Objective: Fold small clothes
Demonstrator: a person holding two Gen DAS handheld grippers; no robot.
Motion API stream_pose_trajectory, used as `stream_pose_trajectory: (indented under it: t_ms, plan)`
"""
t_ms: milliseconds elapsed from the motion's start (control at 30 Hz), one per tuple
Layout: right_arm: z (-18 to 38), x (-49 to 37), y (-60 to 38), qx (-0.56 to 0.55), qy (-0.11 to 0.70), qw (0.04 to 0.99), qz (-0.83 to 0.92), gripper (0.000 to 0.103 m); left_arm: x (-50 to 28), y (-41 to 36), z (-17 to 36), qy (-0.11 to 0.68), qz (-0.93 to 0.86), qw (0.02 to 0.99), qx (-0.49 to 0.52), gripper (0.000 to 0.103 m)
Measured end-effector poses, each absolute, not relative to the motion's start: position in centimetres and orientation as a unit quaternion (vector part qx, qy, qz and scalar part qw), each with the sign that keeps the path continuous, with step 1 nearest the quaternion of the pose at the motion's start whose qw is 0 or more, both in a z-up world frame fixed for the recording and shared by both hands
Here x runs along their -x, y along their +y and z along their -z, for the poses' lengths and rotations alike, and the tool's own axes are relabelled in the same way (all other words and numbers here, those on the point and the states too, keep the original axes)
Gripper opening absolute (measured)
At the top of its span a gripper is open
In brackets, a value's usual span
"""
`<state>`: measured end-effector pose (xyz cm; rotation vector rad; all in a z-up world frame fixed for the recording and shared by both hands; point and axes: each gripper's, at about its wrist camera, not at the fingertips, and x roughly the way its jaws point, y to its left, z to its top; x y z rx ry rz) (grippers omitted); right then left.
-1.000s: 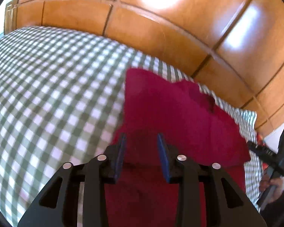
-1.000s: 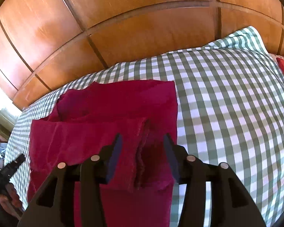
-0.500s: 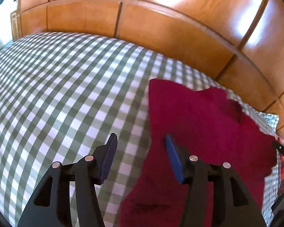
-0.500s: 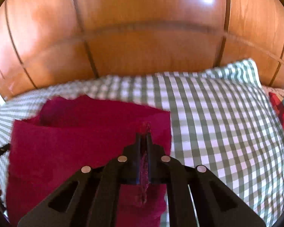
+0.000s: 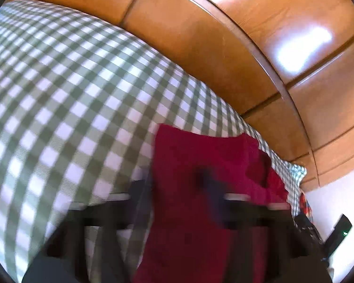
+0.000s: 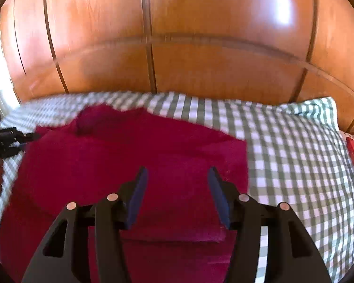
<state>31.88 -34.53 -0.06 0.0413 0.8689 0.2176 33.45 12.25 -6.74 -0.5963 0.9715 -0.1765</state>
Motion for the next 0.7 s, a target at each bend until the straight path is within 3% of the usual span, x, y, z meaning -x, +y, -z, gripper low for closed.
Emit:
stream_pose_trajectory:
  t_ms: [33,133,233,300,400,567,700]
  plan:
    - [1.3,-31.9,-34.2,-0.017,0.433,0.896,-0.098,0.053,-33.2,12.0,6.5,0.452,0.071,0.847,0.27,0.01]
    - [4.6,-31.3,-33.2,0.014,0.433,0.897,-0.085,0.054,-32.1,11.0,4.7,0.409,0.032,0.884,0.224,0.009]
    - [4.8,-30.9,-32.3,0.038,0.421,0.904,-0.07,0.055,-33.6,8.8,6.0,0.435,-0.014,0.888,0.145,0.009]
    - [4.7,-30.7,-32.3,0.038,0.417,0.905,-0.069,0.055,-34.4,7.4,7.6,0.452,-0.037,0.885,0.102,0.015]
    - [4.6,-30.9,-32.8,0.028,0.418,0.905,-0.073,0.055,-33.5,6.7,6.1,0.435,-0.092,0.893,0.069,0.039]
    - [4.5,-31.1,-32.7,0.024,0.417,0.906,-0.074,0.055,-29.1,5.3,3.3,0.39,-0.066,0.916,0.065,0.041]
    - [4.5,-31.0,-32.7,0.023,0.416,0.906,-0.074,0.056,-27.6,2.3,5.8,0.415,-0.035,0.909,-0.015,0.041]
